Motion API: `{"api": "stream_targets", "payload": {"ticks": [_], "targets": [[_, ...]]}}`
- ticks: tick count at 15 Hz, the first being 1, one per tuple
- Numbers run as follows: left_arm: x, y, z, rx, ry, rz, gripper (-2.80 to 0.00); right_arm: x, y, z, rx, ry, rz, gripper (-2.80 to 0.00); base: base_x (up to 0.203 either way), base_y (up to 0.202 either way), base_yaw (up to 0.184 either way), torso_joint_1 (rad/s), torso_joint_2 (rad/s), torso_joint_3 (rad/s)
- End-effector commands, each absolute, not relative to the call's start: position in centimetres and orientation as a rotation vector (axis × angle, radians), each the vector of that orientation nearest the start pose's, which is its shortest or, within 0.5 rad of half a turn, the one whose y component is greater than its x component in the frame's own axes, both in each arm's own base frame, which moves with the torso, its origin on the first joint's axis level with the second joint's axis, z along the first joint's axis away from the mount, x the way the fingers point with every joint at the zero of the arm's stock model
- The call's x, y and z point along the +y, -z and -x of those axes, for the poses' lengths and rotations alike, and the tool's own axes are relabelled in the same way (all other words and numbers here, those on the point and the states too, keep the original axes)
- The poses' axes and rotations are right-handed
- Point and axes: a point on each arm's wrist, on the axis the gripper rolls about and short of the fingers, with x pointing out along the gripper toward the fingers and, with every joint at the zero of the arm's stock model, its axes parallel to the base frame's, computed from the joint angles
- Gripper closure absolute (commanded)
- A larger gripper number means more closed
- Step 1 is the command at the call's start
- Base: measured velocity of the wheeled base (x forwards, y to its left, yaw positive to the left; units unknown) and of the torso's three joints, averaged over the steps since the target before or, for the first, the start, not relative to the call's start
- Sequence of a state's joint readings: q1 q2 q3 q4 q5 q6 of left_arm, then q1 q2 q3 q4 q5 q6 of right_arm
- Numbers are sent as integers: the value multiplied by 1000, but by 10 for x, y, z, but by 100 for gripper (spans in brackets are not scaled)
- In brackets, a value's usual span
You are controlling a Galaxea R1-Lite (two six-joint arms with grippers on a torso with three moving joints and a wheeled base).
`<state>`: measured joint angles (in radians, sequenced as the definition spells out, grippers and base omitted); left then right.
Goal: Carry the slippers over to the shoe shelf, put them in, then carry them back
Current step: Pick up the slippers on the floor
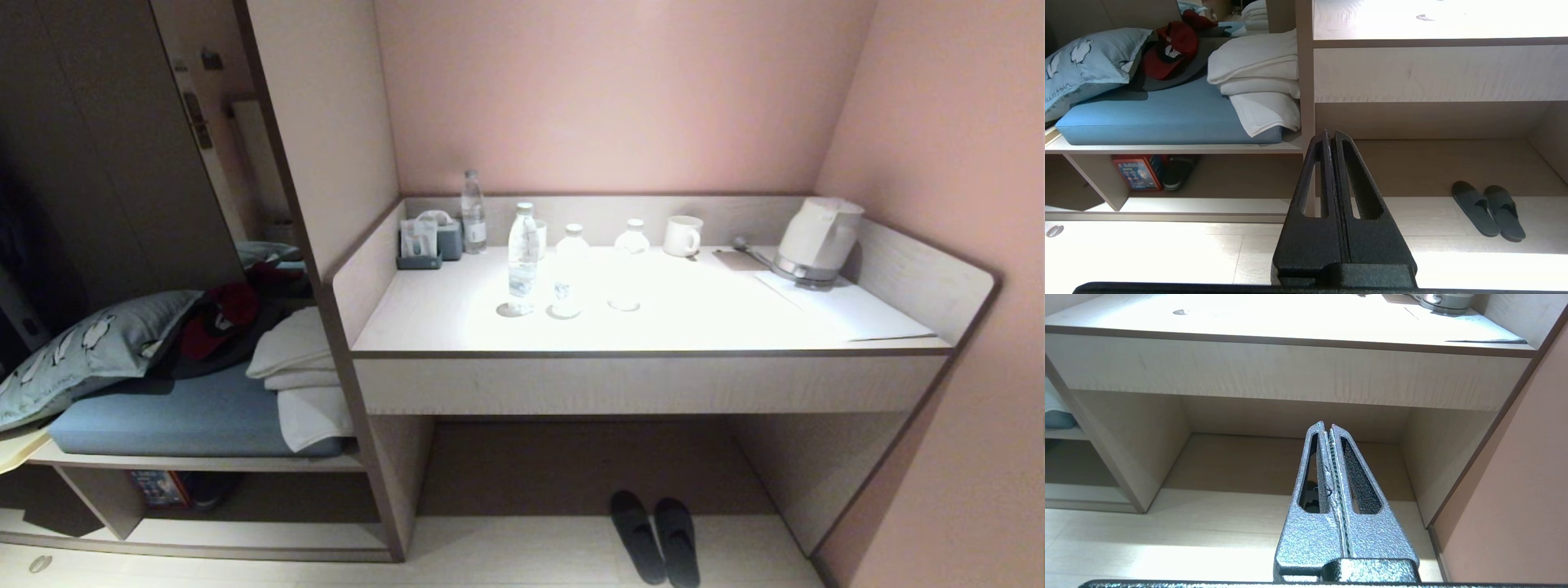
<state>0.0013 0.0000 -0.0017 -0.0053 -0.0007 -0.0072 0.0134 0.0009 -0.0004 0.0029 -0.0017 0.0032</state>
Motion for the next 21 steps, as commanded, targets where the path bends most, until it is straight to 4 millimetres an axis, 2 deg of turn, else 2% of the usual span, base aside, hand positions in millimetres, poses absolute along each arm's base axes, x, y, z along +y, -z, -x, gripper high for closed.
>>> {"api": "stream_targets", "payload": {"ticks": [1, 21], "targets": [[0, -77, 23, -8, -2, 8, 0, 0, -75, 23, 5, -12, -3, 0, 0, 0, 0, 0, 0, 0], [0, -77, 23, -8, 0, 8, 0, 0, -75, 23, 3, -12, -3, 0, 0, 0, 0, 0, 0, 0]]}}
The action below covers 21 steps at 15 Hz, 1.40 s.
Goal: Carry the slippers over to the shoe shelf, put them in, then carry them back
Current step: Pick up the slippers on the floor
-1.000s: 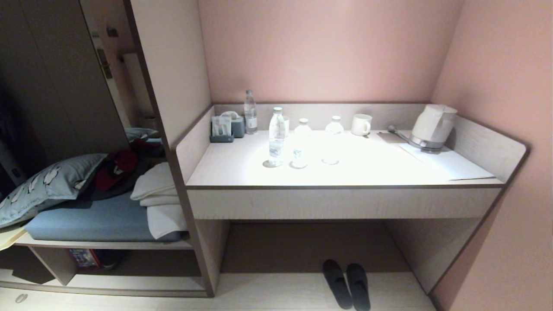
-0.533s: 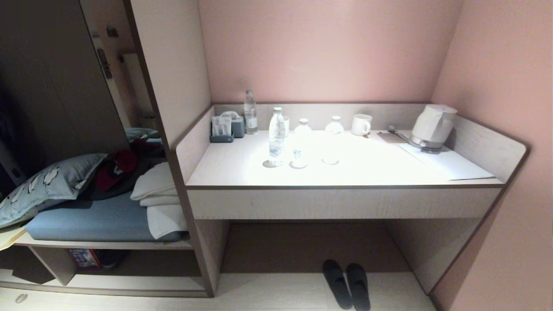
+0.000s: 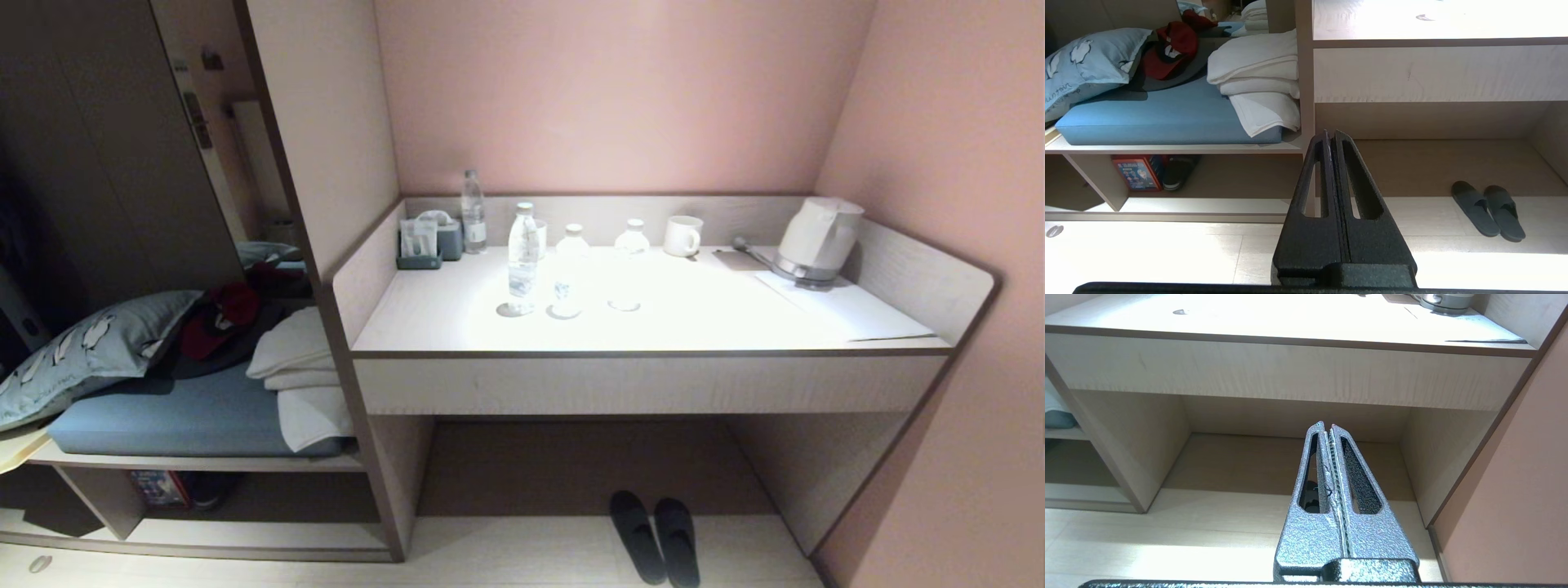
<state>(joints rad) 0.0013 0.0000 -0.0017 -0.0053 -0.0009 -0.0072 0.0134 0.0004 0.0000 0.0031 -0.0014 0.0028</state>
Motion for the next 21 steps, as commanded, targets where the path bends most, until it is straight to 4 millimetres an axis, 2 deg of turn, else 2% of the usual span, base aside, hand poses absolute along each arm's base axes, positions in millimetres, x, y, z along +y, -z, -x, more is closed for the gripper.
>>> {"api": "stream_targets", "payload": {"ticks": [1, 6, 21], "targets": [[0, -77, 23, -8, 0, 8, 0, 0, -75, 23, 3, -12, -3, 0, 0, 0, 0, 0, 0, 0], [0, -77, 23, -7, 0, 8, 0, 0, -75, 23, 6, -12, -4, 0, 0, 0, 0, -31, 75, 44], [0, -77, 23, -8, -2, 8, 0, 0, -75, 22, 8, -12, -6, 0, 0, 0, 0, -189, 483, 289]]}}
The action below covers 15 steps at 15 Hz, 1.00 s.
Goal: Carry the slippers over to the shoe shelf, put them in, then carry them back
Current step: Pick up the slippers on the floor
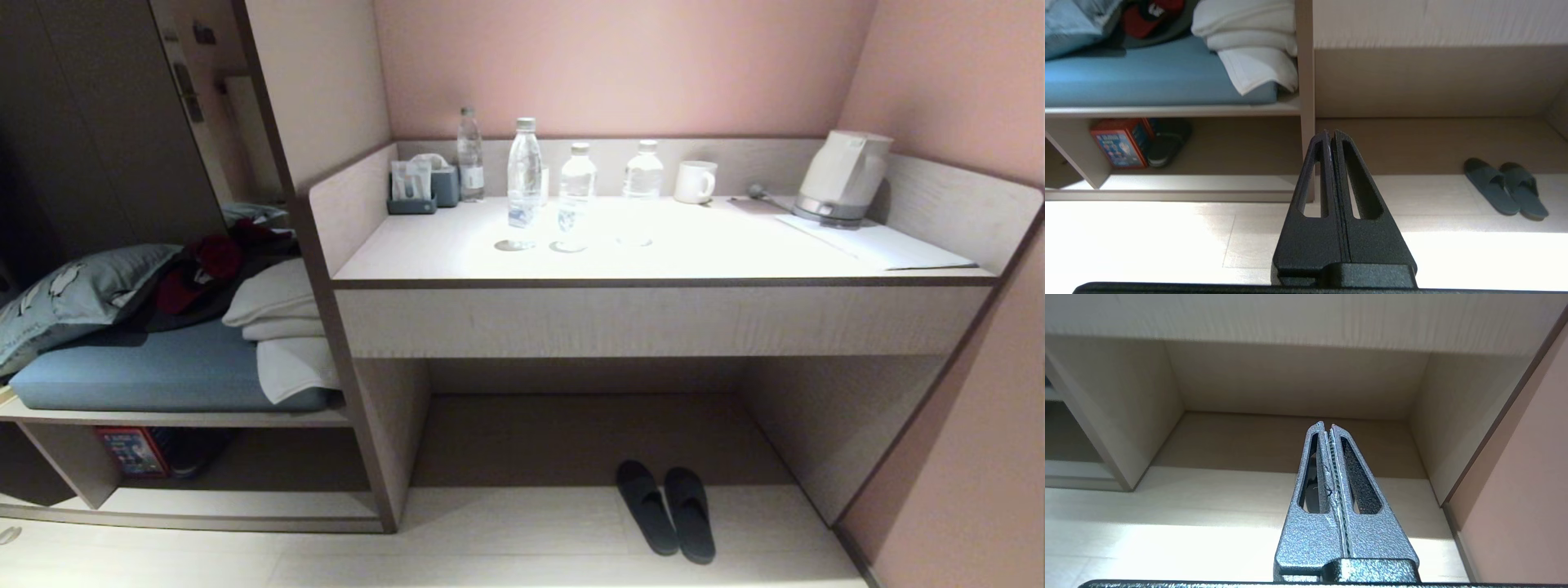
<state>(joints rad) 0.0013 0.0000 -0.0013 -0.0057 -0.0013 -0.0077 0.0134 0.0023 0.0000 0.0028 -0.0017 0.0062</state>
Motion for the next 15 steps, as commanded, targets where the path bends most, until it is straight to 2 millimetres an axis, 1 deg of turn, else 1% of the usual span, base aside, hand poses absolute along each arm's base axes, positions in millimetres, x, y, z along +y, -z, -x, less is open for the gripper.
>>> {"api": "stream_targets", "payload": {"ticks": [1, 9, 11, 15], "targets": [[0, -77, 23, -8, -2, 8, 0, 0, -75, 22, 8, -12, -6, 0, 0, 0, 0, -152, 471, 309], [0, -77, 23, -6, -2, 9, 0, 0, -75, 22, 8, -12, -6, 0, 0, 0, 0, -107, 450, 337], [0, -77, 23, -7, 0, 9, 0, 0, -75, 22, 8, -12, -6, 0, 0, 0, 0, -30, 171, 152], [0, -77, 23, -6, -2, 9, 0, 0, -75, 22, 8, -11, -6, 0, 0, 0, 0, -3, 34, 31]]}}
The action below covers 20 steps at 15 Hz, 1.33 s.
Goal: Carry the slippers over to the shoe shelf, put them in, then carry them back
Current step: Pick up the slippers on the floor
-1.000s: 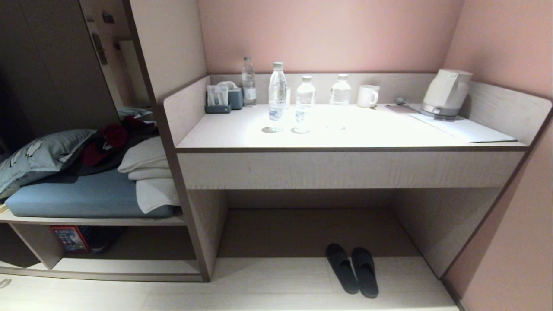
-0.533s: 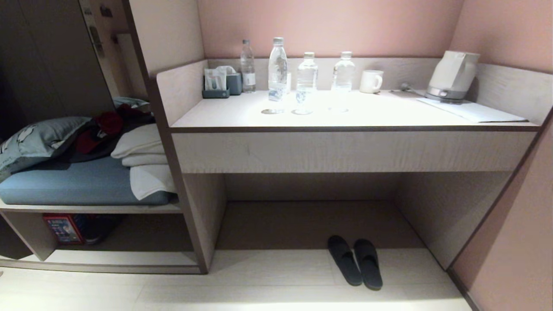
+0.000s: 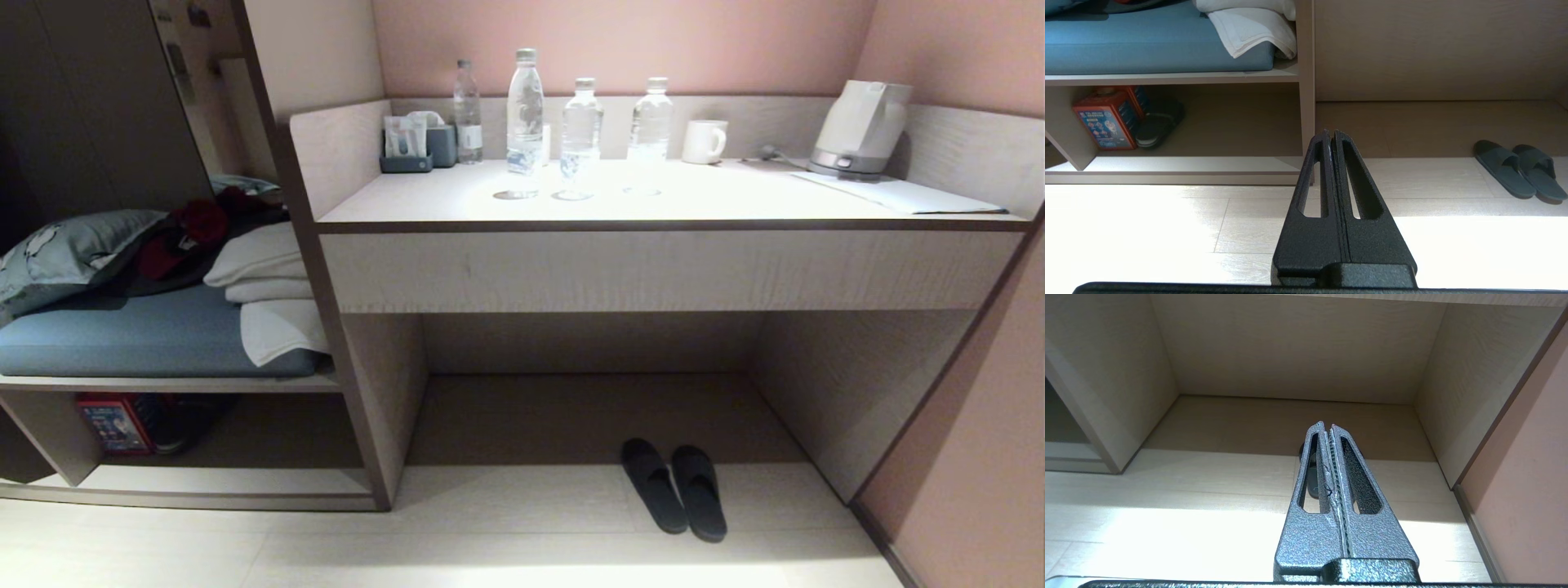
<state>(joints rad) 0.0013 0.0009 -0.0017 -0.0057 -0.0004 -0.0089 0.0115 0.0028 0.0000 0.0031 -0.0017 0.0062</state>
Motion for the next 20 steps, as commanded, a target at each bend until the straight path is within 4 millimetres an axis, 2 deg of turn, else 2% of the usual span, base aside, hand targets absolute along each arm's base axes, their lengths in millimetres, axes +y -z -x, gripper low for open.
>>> {"api": "stream_targets", "payload": {"ticks": [1, 4, 20], "targets": [[0, -77, 23, -6, -2, 9, 0, 0, -75, 23, 6, -12, -5, 0, 0, 0, 0, 0, 0, 0], [0, -77, 23, -7, 0, 9, 0, 0, -75, 23, 5, -12, -5, 0, 0, 0, 0, -1, 2, -28], [0, -77, 23, -6, -2, 6, 0, 0, -75, 23, 5, -12, -5, 0, 0, 0, 0, 2, 4, -194]]}}
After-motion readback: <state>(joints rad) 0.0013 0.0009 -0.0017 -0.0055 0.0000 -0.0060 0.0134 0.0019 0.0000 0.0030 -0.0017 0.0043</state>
